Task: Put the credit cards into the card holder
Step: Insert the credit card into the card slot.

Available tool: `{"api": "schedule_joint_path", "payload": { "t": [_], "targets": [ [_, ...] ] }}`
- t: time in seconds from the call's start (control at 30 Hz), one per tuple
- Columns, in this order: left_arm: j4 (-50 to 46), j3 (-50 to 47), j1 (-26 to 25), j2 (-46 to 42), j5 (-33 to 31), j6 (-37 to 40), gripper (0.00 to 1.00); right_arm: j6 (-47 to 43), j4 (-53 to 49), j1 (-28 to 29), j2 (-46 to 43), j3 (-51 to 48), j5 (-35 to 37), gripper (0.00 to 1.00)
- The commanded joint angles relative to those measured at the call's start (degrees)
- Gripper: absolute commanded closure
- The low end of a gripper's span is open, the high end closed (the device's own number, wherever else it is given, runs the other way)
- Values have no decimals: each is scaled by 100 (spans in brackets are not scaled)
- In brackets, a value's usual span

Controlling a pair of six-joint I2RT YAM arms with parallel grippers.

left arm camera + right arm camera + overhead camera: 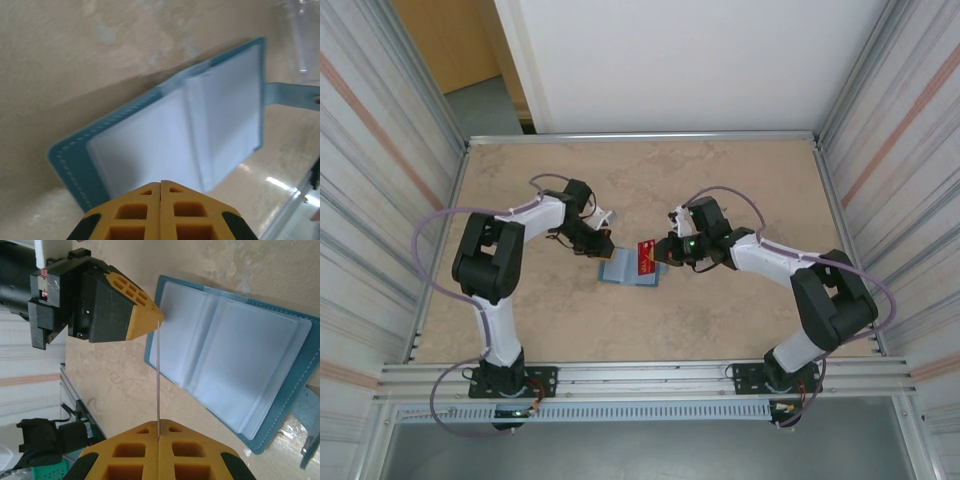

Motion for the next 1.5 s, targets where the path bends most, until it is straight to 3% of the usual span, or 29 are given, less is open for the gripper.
{"api": "schedule_joint_path", "payload": {
  "t": [0.0,0.67,1.07,1.47],
  "targets": [
    [-249,-31,11,49,-648,7,93,60,-103,104,228,190,83,100],
    [-49,-330,283,49,-703,265,96,-14,-213,317,1731,1103,-242,100],
    [-101,-275,256,155,-656,193,96,92,208,261,2167,1033,-727,100],
    [-60,-328,231,84,-655,188,97,301,531,146,2297,912,-580,100]
  ]
}}
